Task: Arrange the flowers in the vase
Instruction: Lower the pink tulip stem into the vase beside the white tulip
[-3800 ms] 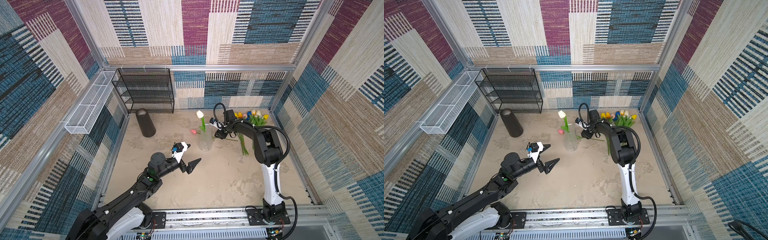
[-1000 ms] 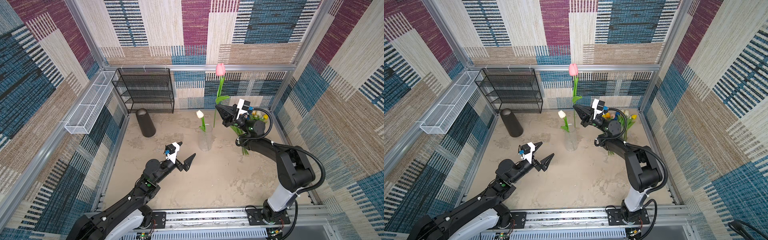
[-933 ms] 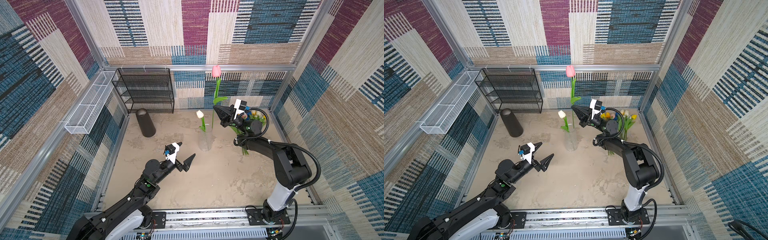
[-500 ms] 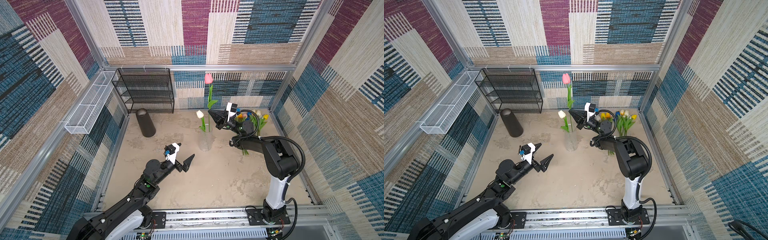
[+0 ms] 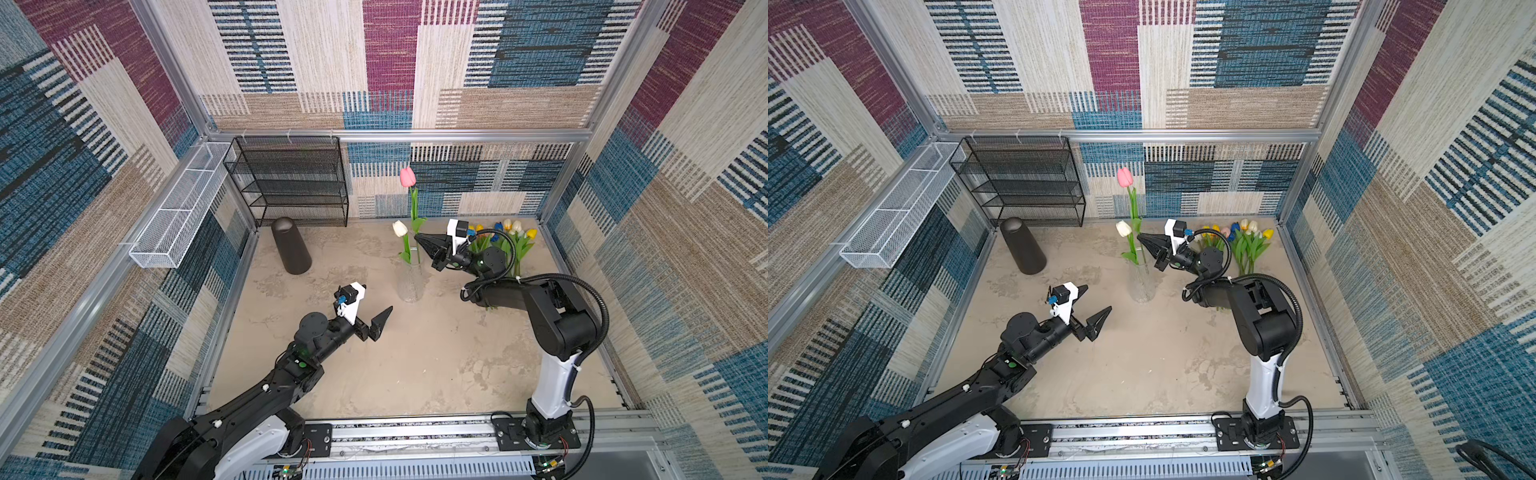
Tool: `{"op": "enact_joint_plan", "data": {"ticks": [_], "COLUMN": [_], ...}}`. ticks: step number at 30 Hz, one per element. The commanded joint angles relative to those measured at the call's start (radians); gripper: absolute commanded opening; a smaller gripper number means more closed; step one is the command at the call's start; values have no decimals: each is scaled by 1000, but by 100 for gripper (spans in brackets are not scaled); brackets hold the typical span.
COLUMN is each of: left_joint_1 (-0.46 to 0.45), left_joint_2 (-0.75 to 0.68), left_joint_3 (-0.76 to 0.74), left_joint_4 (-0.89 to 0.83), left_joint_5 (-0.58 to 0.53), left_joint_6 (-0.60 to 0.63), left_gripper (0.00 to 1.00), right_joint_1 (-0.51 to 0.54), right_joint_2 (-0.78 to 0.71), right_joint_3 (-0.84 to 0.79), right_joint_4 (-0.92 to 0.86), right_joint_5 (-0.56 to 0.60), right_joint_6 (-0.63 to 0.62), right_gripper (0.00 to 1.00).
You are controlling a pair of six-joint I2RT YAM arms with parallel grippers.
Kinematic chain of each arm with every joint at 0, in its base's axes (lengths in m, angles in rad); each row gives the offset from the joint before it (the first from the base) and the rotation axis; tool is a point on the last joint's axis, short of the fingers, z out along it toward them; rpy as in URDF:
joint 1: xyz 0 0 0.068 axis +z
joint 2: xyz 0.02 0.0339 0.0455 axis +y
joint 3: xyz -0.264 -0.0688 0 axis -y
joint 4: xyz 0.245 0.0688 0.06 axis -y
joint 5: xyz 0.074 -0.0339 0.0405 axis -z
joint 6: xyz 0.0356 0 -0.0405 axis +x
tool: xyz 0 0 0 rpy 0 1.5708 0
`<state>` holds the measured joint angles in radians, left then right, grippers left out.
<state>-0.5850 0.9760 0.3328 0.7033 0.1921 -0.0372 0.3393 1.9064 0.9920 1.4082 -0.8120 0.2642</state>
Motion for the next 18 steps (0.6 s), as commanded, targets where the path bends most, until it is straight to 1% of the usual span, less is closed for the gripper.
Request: {"op": "enact_joint_plan", "data": {"ticks": [1,7,10,13,15,18], "left_joint_1": [1,1,0,1,1,1], "left_joint_2": [10,12,13,12,7,3], "left_joint_3": [6,-2,-5,-7,-8,-11], "left_joint_4": [62,79,79,78,75,73], "left_joint_5": [21,20,21,24,24,21], "left_joint_6": [8,-4,-6,-9,-10,-13], "left_gripper": [98,98,98,98,98,98], "right_joint_1": [4,13,18,18,18,18], "right_joint_2": [-28,-60,-68,-80,-95,-132], "right_joint_3": [-32,-93,-110,-124,-135,-136], "right_joint_4": [-38,-105,-137,-155,-161,-208], "right_joint_5": [-11,17,35,50,57,76], "right_joint_6": [-72,-138,-165,-178,-182,-191], "right_gripper": [6,7,10,20,23,30]}}
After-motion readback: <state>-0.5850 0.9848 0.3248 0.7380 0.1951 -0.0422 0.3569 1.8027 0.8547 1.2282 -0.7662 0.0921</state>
